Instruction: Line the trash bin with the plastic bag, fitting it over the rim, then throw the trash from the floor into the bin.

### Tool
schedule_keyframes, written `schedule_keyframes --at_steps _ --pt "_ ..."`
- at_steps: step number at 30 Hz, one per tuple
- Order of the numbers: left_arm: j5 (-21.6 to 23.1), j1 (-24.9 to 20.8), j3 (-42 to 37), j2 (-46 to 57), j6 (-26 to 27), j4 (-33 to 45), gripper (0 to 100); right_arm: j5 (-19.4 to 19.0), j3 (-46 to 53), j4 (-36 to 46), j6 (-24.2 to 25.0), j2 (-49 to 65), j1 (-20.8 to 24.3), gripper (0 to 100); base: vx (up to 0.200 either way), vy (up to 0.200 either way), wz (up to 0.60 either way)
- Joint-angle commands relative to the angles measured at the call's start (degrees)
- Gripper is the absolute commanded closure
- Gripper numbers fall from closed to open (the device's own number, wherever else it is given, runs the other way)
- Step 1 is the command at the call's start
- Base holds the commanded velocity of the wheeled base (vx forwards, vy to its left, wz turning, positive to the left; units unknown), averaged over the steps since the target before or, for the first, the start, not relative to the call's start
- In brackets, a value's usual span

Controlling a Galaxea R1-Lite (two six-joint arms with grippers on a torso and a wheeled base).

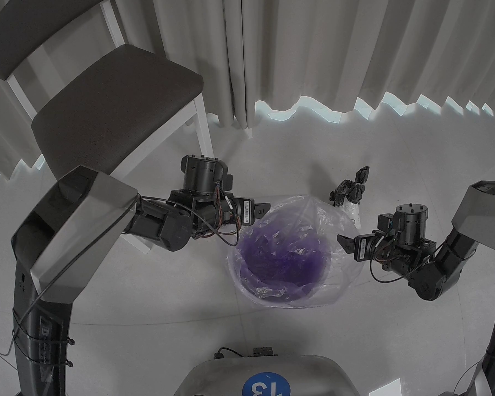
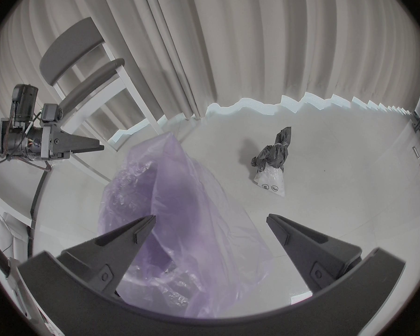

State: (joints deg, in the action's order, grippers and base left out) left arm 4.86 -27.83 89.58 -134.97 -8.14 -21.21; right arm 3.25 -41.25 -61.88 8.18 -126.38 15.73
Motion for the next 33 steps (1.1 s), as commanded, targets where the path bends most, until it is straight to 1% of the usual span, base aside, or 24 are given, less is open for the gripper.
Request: schedule_keyframes --at_steps 1,6,11,20,33 --pt "-0.03 0.06 2.01 -2.31 0.32 0.82 0 0.0 -1.29 -0.08 -0.01 -2.03 -1.14 0 0.0 0.0 0.0" --pt "-0.56 0.94 4.29 -4.33 3.05 2.32 0 0.0 -1.81 -0.26 0.08 -3.26 -0.96 0 0.0 0.0 0.0" --pt "-1.0 2.34 8.07 -6.35 3.13 2.67 0 0.0 -1.73 -0.35 0.08 -3.08 -0.96 0 0.0 0.0 0.0" --pt "-1.0 3.31 9.21 -6.97 3.22 3.46 0 0.0 -1.99 -0.79 0.08 -4.05 -0.96 0 0.0 0.0 0.0" --pt "-1.0 5.33 13.61 -9.52 3.13 4.34 0 -0.09 -5.07 -2.19 0.35 -9.67 -2.01 0 0.0 0.0 0.0"
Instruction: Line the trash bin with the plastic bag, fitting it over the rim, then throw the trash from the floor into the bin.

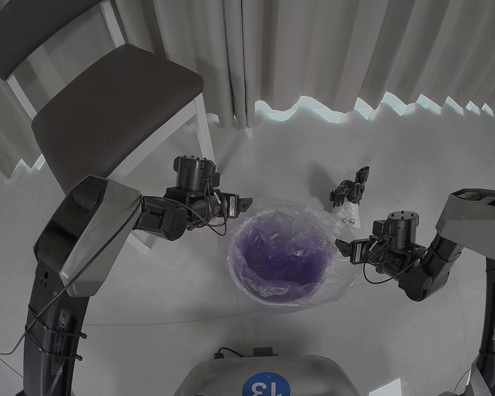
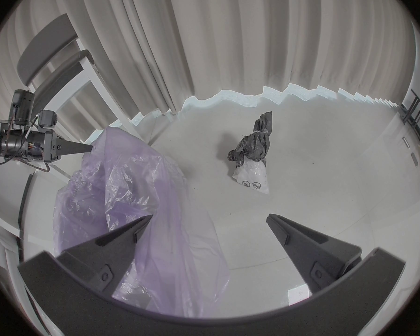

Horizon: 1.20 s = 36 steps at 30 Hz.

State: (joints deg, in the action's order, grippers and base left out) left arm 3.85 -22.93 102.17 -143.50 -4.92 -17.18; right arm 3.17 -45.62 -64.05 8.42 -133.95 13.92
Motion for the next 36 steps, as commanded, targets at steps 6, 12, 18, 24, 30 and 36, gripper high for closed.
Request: schedule_keyframes --at_steps 6,12,18,24,30,36 --pt "0.01 0.61 2.16 -2.49 -0.08 0.92 0 -0.01 -1.4 -0.02 0.19 -3.6 -0.39 0 0.0 0.0 0.0" --pt "-0.25 0.69 1.19 -3.02 -0.52 0.83 0 -0.09 -1.67 -0.02 0.19 -4.65 -0.39 0 0.0 0.0 0.0" --pt "-0.95 0.78 1.01 -2.58 -0.61 0.83 0 -0.36 -1.67 0.06 0.37 -4.39 -0.39 0 0.0 0.0 0.0" --pt "-1.22 0.78 -1.97 -1.0 -0.7 0.21 0 -0.36 -1.84 0.24 0.1 -5.27 -1.0 0 0.0 0.0 0.0" --pt "-1.22 1.31 -3.38 0.15 -0.7 0.04 0 -0.36 -2.55 0.33 -0.07 -7.29 -1.09 0 0.0 0.0 0.0" --pt "-1.22 1.4 -4.17 0.5 -0.61 -0.05 0 -0.36 -2.9 0.33 -0.16 -8.61 -1.0 0 0.0 0.0 0.0"
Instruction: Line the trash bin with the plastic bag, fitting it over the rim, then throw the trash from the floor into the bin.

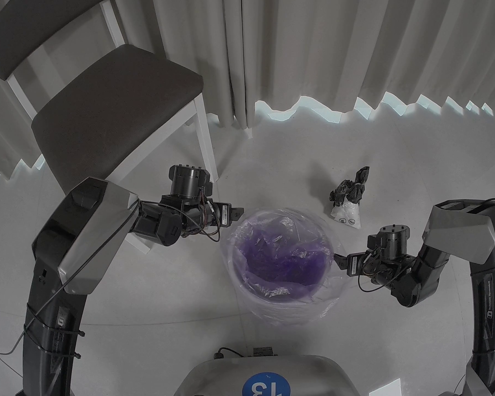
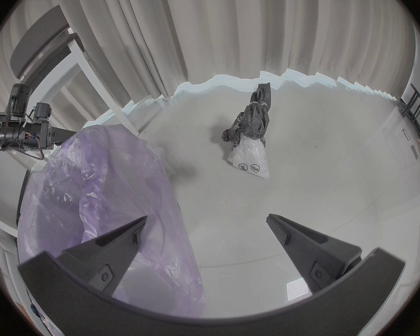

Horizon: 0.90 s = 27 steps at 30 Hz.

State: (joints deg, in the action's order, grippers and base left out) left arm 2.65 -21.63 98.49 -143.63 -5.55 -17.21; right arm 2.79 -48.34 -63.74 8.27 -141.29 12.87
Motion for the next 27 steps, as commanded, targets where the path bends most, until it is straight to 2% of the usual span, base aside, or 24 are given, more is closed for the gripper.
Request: schedule_keyframes --at_steps 1,6,18,27 --pt "-0.01 0.09 -0.75 0.63 0.01 -0.01 0 0.02 -0.18 0.02 0.0 -1.36 0.13 0 0.0 0.0 0.0" --pt "-0.01 -0.08 -1.37 0.72 0.1 -0.01 0 0.2 0.08 -0.24 0.08 -0.48 0.4 0 0.0 0.0 0.0" --pt "-0.01 0.18 -4.27 1.25 0.01 -0.54 0 -0.33 5.45 1.96 0.35 15.52 -0.04 0 0.0 0.0 0.0" --pt "-0.01 0.09 -7.26 0.02 0.54 -2.12 0 -0.59 6.41 5.74 0.35 18.51 -0.92 0 0.0 0.0 0.0"
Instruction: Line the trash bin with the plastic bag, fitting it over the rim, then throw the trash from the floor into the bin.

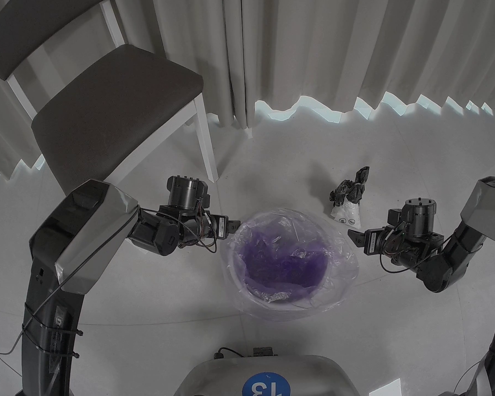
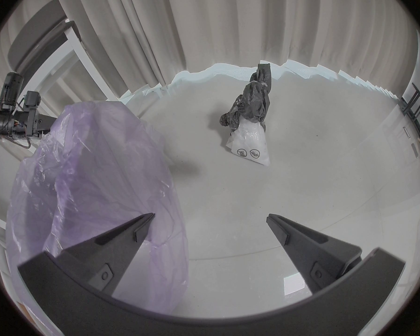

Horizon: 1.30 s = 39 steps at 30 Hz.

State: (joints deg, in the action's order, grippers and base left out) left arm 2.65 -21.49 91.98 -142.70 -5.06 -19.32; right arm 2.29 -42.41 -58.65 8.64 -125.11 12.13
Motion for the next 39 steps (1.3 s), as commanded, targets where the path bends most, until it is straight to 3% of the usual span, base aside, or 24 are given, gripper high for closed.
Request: schedule_keyframes --at_steps 1,14,28,39 --pt "-0.1 -0.04 -0.66 -1.53 0.05 -0.01 0 -0.09 0.58 1.08 -0.03 2.33 -0.18 0 0.0 0.0 0.0" --pt "-0.27 2.24 -2.07 1.2 0.05 0.16 0 -1.33 0.05 2.05 -1.17 -5.67 0.0 0 0.0 0.0 0.0" --pt "-0.01 2.6 -4.88 3.48 -0.04 -0.01 0 -0.36 -6.98 2.05 -1.17 -18.15 0.18 0 0.0 0.0 0.0" --pt "-0.01 2.07 -4.88 3.4 -0.04 -0.1 0 0.43 -7.34 1.78 -1.08 -18.59 0.88 0 0.0 0.0 0.0"
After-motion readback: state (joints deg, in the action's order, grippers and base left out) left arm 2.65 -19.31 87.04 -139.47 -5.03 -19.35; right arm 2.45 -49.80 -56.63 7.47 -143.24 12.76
